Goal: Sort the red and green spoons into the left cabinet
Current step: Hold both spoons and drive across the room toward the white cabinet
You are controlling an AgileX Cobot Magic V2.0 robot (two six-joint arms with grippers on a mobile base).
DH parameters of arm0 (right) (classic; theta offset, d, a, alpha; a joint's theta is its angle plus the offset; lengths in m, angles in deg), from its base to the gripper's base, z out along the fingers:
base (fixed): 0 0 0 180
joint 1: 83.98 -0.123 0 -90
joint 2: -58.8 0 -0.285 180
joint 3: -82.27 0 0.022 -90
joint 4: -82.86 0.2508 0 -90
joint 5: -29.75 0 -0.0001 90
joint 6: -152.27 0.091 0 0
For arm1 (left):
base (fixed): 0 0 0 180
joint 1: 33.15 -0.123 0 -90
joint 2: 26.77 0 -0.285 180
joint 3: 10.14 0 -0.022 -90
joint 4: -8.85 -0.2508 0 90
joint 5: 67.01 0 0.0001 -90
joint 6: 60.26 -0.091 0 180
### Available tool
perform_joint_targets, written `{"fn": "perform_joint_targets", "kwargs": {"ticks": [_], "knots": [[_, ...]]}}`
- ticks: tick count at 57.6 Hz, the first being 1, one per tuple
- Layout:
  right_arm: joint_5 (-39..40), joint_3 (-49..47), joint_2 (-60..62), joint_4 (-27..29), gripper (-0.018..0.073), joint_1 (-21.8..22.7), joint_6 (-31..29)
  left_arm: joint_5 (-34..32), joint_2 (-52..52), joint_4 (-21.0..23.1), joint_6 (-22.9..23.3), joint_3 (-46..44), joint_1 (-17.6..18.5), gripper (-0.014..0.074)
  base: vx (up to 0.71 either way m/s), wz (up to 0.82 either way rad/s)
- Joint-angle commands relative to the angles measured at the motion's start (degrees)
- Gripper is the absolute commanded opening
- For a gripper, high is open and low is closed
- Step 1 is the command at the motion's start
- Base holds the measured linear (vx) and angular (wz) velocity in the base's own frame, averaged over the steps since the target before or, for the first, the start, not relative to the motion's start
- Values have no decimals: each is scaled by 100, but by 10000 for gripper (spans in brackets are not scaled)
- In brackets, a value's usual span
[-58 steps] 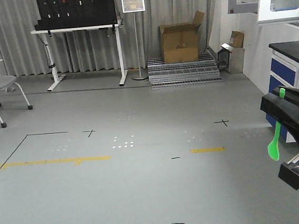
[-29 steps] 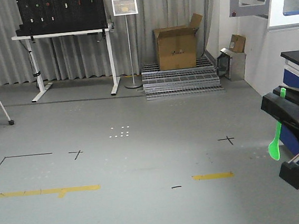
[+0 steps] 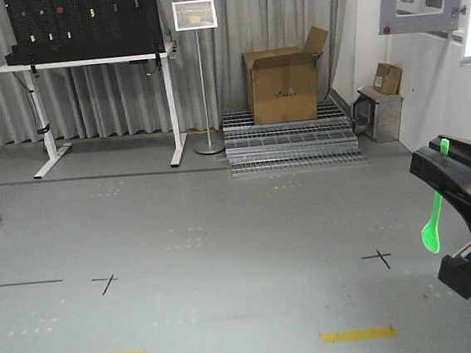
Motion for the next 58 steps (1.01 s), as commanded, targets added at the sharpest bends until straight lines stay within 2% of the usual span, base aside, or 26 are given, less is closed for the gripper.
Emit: {"fn": "perform_joint_targets", "kwargs": {"ticks": [1, 58], "knots": [[238, -170, 68, 118, -9, 1, 29, -413, 53, 11, 34, -171, 43, 111, 64, -1], [238, -170, 57, 118, -9, 1, 29, -392, 53, 11, 34, -171, 43, 111, 65, -3]]}}
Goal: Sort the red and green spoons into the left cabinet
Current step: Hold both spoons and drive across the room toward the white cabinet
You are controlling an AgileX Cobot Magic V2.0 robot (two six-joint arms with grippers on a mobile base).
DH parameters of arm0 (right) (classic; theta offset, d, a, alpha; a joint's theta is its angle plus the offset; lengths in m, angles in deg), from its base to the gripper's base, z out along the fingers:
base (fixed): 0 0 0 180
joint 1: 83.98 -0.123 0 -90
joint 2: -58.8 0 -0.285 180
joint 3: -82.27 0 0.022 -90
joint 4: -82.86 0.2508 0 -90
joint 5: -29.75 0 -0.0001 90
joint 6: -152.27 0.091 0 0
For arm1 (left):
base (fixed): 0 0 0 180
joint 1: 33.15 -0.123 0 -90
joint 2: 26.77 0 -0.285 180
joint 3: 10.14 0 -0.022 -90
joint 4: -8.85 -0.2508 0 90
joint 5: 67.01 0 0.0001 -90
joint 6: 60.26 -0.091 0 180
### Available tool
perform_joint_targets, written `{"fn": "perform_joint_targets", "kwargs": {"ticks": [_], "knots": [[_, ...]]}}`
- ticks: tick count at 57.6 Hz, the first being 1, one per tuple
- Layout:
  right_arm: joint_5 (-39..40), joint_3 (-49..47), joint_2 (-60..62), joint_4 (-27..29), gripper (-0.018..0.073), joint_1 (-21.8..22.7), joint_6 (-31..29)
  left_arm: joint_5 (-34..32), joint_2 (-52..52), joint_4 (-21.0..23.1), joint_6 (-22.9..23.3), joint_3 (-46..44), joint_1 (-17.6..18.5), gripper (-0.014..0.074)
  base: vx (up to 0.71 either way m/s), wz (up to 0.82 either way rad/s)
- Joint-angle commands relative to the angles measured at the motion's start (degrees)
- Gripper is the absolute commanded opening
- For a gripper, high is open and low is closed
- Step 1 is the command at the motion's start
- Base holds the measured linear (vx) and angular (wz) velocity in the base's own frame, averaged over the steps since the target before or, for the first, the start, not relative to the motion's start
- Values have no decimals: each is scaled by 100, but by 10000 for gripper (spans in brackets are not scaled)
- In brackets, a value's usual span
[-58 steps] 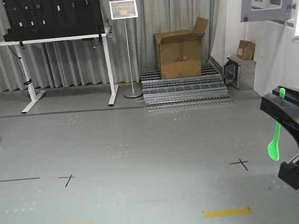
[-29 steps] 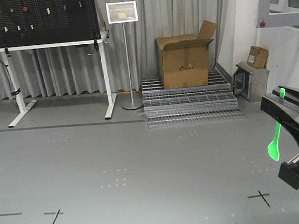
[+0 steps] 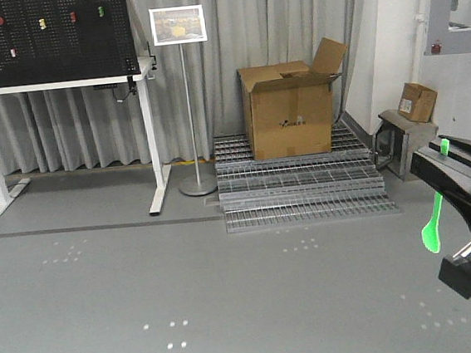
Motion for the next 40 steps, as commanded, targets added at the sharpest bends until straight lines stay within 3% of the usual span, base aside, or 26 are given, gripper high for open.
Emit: {"fn": "perform_joint_targets", "kwargs": {"ticks": [1, 40], "knots": [[238, -170, 57, 118, -9, 1, 29, -428, 53, 11, 34, -171, 43, 111, 66, -5], [233, -170, 56, 118, -9, 1, 29, -423, 53, 11, 34, -171, 43, 111, 64, -3]]}}
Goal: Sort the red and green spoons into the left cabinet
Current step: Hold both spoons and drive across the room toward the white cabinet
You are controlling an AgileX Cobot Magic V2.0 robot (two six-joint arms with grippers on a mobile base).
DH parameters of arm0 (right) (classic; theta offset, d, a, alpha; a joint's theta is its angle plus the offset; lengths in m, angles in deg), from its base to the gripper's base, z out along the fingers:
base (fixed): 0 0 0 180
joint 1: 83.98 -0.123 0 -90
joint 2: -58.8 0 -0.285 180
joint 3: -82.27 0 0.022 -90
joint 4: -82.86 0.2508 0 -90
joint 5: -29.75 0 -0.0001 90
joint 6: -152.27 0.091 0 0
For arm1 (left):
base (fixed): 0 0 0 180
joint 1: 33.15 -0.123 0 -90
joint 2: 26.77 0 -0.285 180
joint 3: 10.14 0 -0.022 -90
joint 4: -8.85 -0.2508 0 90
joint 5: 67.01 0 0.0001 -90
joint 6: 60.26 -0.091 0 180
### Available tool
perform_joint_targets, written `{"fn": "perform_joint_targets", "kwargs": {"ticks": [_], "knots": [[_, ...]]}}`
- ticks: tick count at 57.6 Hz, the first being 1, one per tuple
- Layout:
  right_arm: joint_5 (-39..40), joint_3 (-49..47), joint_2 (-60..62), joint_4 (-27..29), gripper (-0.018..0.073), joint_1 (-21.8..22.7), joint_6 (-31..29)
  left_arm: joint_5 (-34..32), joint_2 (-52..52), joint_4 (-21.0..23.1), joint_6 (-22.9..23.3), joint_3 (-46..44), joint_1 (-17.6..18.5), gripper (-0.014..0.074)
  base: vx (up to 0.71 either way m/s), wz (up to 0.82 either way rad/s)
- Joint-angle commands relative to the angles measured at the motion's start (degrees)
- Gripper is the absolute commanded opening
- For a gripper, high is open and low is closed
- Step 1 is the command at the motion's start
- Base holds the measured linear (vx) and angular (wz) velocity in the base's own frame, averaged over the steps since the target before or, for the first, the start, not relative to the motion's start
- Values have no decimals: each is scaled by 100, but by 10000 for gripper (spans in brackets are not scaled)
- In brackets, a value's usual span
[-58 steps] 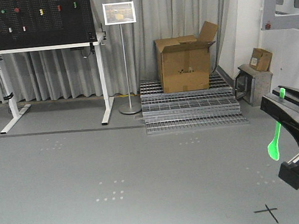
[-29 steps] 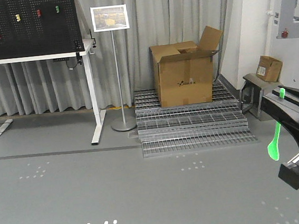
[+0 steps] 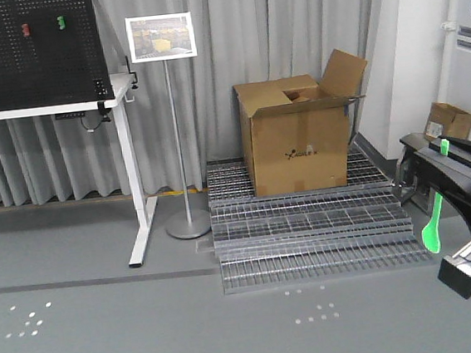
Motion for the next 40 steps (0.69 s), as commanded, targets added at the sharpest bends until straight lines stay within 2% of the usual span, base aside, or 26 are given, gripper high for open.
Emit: {"fn": "perform_joint_targets", "kwargs": {"ticks": [1, 40], "knots": [[244, -170, 56, 118, -9, 1, 29, -429, 53, 11, 34, -171, 43, 111, 61, -2], [244, -170, 56, 118, -9, 1, 29, -424, 53, 11, 34, -171, 43, 111, 57, 0]]}}
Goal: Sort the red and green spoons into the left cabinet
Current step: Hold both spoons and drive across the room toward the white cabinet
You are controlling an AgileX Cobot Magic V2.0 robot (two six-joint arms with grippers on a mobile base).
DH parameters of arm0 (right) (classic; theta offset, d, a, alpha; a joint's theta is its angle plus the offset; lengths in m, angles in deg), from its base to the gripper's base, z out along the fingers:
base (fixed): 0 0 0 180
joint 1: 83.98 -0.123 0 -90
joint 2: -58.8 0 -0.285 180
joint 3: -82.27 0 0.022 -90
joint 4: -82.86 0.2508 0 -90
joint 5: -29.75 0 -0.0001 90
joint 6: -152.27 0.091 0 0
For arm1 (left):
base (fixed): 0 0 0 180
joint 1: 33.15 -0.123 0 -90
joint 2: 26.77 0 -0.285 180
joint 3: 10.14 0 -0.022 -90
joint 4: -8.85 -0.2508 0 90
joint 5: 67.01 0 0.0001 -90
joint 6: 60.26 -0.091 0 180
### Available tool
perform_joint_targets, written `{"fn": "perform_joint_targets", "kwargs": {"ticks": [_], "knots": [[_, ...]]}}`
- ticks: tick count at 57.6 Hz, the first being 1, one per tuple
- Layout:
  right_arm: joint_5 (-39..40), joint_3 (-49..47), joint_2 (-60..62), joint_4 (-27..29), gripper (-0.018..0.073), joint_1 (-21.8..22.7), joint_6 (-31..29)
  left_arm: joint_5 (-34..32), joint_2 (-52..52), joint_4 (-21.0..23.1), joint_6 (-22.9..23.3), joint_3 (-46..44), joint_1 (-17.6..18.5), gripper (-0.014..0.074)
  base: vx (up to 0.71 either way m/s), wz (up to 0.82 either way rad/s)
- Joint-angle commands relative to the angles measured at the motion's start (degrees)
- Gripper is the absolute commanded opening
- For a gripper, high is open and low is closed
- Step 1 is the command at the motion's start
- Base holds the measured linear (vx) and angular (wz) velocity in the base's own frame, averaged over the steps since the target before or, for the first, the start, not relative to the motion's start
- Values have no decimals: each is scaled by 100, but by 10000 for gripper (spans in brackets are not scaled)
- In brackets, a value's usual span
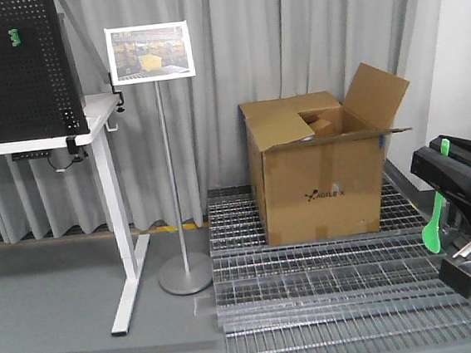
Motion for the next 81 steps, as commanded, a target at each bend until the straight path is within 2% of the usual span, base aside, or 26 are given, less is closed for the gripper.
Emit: {"fn": "perform_joint_targets", "kwargs": {"ticks": [1, 50, 81], "knots": [[250, -170, 56, 118, -9, 1, 29, -452, 53, 11, 34, -171, 43, 111, 53, 3], [251, -170, 51, 118, -9, 1, 29, -452, 53, 11, 34, -171, 43, 111, 47, -3], [272, -170, 1, 118, -9, 1, 29, -447, 53, 11, 34, -171, 43, 111, 18, -23]]}}
